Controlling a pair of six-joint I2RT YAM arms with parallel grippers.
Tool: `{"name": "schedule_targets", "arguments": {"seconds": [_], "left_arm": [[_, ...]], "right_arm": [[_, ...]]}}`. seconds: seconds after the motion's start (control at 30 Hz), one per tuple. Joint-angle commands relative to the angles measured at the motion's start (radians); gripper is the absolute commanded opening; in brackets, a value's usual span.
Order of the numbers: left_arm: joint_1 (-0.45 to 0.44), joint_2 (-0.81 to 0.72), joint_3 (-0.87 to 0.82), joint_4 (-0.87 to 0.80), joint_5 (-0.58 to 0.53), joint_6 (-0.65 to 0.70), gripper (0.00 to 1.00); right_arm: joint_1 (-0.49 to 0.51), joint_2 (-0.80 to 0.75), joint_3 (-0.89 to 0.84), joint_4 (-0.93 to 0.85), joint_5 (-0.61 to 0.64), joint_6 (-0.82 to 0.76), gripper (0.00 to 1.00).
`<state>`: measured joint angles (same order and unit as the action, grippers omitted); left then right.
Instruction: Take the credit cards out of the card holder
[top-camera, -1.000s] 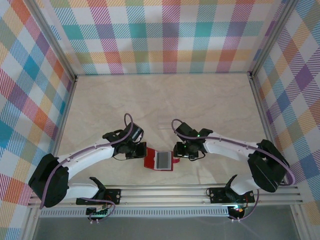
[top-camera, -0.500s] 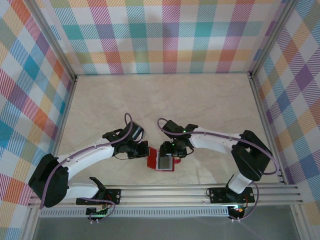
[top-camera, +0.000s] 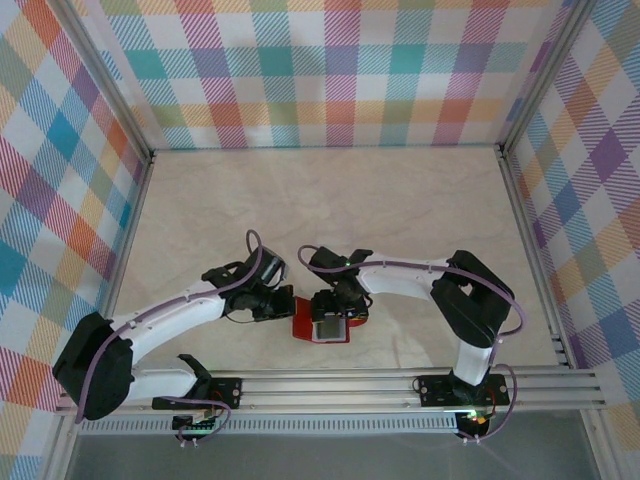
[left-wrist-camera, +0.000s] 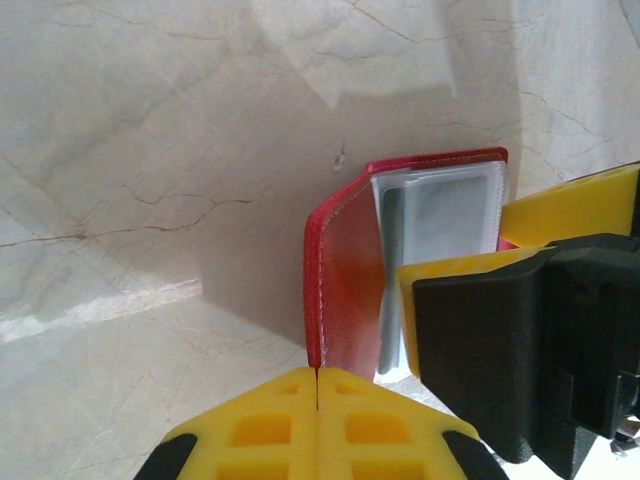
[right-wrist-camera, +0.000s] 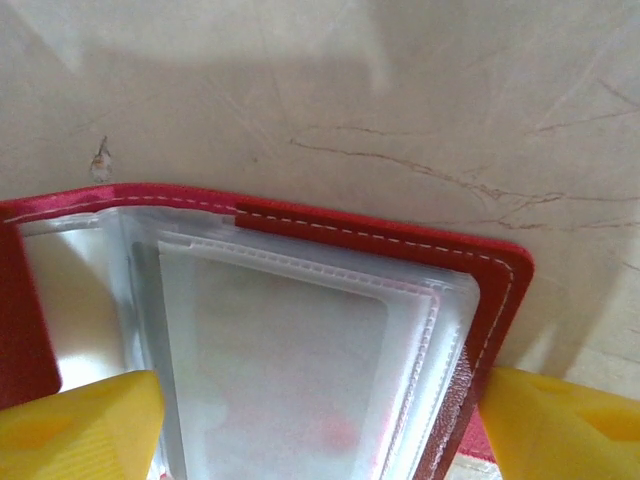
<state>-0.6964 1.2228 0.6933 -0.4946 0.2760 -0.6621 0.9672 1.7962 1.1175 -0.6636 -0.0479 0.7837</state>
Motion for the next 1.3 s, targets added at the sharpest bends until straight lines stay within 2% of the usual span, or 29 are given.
{"name": "schedule_targets", "arguments": {"seconds": [0.0,0.23,0.7,0.87,0.97,1.1,1.27], "left_arm": [[0.015,-0.036,-0.025,-0.031,-0.026,0.001,0.0],[0.026,-0.018,-0.055,-0.046,-0.06,0.023,0.0],[0.028,0.233,-0.063,0.094,-0.08,0.07,0.0],[0.028,0.268,-0.04,0.099,-0.083,0.071,0.0],[0.028,0.26,-0.032,0.088,-0.088,0.072,0.0],[0.028,0.237,-0.025,0.058,-0.107,0.066,0.0],[0.028,0.178,-0.017,0.009,-0.127,0.059,0.1]], "right_arm": [[0.013,0.035,0.006,-0.064,0.048,-0.002,0.81],[0.013,0.022,-0.022,-0.07,0.072,0.007,0.73],[-0.007,-0.103,-0.032,-0.025,0.028,0.005,0.76],[-0.034,-0.162,-0.064,-0.03,0.019,-0.006,0.74],[-0.047,-0.193,-0.094,-0.002,-0.009,-0.012,0.66],[-0.068,-0.199,-0.138,0.064,-0.072,-0.009,0.5],[-0.069,-0.192,-0.162,0.128,-0.133,-0.008,0.36]]}}
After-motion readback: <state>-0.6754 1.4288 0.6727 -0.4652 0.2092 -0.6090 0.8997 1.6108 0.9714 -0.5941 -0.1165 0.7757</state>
